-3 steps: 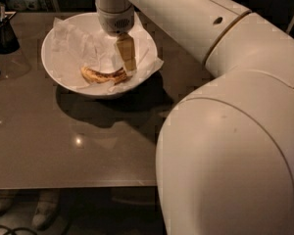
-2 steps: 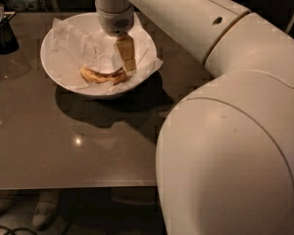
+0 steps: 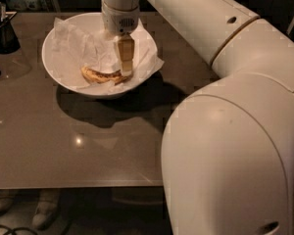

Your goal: Pick banana from white bowl

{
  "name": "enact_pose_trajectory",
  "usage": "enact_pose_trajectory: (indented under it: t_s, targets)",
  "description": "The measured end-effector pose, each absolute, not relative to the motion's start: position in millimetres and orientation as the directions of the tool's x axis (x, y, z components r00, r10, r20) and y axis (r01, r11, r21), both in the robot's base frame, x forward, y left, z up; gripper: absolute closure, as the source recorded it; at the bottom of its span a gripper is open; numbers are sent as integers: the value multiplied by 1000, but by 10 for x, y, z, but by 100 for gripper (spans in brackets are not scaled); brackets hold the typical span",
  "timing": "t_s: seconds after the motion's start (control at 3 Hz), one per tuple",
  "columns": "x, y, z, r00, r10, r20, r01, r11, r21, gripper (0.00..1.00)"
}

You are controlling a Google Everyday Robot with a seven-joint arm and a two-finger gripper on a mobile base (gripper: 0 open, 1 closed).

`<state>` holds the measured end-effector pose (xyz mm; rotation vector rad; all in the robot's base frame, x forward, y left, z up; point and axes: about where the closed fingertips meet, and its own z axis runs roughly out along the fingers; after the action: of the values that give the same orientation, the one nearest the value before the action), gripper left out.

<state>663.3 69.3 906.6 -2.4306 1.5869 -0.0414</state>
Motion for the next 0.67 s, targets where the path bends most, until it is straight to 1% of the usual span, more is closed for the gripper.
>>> enact_pose_trajectory:
  t_s: [0.67]
  targets:
    - [6562, 855, 8983, 407, -882, -238, -912, -379, -158, 15]
